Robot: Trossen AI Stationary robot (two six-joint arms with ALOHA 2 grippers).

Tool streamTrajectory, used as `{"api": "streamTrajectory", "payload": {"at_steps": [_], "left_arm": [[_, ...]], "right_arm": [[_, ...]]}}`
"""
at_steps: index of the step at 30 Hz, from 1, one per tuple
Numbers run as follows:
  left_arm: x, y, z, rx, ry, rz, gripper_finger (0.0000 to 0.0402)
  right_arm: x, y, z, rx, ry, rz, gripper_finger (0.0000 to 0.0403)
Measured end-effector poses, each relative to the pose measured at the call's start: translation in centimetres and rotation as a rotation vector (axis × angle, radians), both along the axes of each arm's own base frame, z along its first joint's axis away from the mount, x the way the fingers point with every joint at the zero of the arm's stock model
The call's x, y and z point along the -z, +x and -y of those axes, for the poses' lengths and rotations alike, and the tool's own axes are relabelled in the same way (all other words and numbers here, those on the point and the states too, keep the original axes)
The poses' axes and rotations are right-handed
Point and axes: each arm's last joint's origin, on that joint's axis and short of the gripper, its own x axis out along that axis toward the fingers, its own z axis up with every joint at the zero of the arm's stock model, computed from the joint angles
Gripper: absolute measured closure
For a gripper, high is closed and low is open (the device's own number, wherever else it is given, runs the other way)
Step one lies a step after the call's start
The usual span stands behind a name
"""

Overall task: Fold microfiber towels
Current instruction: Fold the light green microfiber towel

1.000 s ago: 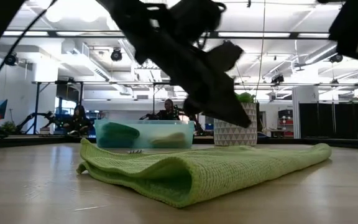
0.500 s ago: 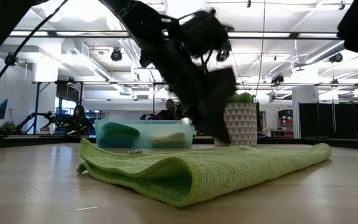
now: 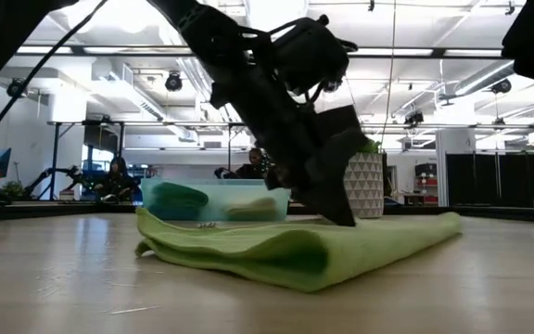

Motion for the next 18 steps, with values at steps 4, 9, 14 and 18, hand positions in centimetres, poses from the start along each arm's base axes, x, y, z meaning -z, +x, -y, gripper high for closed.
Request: {"api": "streamTrajectory", "payload": {"at_steps": [4,9,14,18], "left_arm": [[0.0,-1.0,0.1,-0.097,-0.007,-0.091,0.0401],[-0.4,-2.8,1.5,-0.254,-0.007,-0.214,0.0401],[-0.7,-5.2,3.3,-0.387,0.043,-0.349,0.0402],[-1.1,-6.3,4.9,-0.400,0.069,-0.393,0.0402]], "right_arm": [[0.0,0.0,0.0,-0.016,-0.016,-0.001,0.0375],[0.2,-0.1,0.3,-0.032,-0.073,-0.021,0.0375],[0.4,0.1,1.0,-0.028,-0.129,-0.051,0.0375],[0.4,0.7,1.8,-0.021,-0.183,-0.050,0.0375]]}}
